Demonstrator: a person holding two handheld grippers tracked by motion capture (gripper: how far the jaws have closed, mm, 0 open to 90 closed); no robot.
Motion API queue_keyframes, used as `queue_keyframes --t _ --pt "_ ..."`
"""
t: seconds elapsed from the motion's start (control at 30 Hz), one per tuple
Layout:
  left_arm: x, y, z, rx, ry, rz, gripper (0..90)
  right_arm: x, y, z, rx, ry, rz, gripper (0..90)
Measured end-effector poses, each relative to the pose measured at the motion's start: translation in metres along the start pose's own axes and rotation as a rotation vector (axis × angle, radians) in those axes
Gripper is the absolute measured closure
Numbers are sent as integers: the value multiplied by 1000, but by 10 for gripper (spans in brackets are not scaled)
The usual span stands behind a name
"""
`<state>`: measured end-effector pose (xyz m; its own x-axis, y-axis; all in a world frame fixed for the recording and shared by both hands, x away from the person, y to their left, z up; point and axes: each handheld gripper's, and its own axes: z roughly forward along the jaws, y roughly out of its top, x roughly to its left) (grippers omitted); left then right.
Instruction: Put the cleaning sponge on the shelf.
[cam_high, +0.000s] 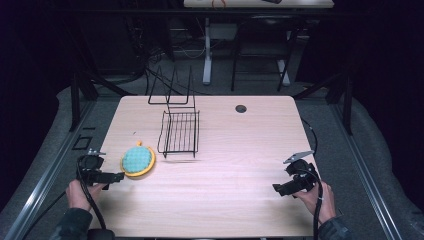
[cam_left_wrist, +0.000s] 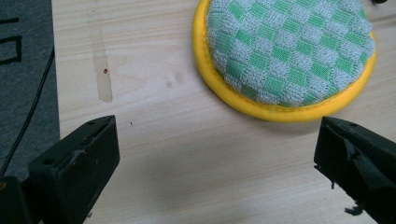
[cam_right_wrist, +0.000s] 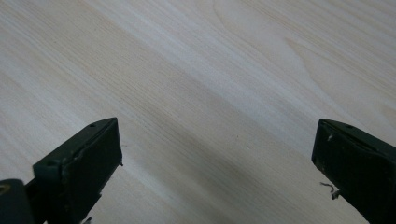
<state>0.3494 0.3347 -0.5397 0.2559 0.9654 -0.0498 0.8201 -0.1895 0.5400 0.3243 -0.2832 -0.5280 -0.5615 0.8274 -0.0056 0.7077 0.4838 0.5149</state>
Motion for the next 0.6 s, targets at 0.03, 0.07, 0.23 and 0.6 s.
queue_keyframes --t 0.03,0.07,0.23,0.6 --pt "0 0 0 -1 1 2 4 0 0 0 1 -1 0 15" --pt "-1 0 0 2 2 3 7 0 0 0 4 -7 -7 16" --pt "-1 3 -2 -8 1 12 13 1 1 1 8 -3 -10 25" --pt "-4 13 -7 -35 -4 38 30 3 1 3 7 -13 -19 88"
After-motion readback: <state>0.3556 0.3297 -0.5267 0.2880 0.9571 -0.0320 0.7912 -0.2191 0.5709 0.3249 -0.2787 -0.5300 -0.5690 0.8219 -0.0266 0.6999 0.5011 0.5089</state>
